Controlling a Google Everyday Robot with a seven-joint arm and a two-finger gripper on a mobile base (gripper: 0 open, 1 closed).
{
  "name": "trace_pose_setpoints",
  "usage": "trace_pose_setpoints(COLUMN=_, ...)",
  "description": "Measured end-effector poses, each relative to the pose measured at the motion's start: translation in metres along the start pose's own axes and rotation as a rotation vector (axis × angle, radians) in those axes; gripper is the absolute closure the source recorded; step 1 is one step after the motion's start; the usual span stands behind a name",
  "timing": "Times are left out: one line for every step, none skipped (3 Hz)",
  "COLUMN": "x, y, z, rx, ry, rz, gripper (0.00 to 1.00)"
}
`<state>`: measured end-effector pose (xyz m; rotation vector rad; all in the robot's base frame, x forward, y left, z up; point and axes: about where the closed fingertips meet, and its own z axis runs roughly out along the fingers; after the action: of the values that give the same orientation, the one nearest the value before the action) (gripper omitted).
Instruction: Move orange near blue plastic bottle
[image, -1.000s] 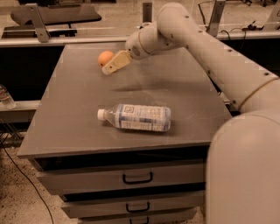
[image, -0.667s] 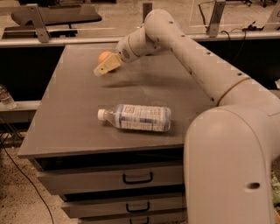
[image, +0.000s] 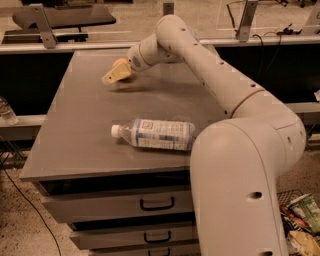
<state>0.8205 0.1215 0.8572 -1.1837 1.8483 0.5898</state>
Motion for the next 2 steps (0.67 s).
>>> trace_pose_setpoints(x=0.002, y=-0.009, z=-0.006, rx=0.041, ry=0.002, rz=-0.003, gripper=0.37)
trace_pose_setpoints(x=0.006, y=-0.011, z=-0.016, rx=0.071, ry=0.011, rz=-0.011, gripper=0.61)
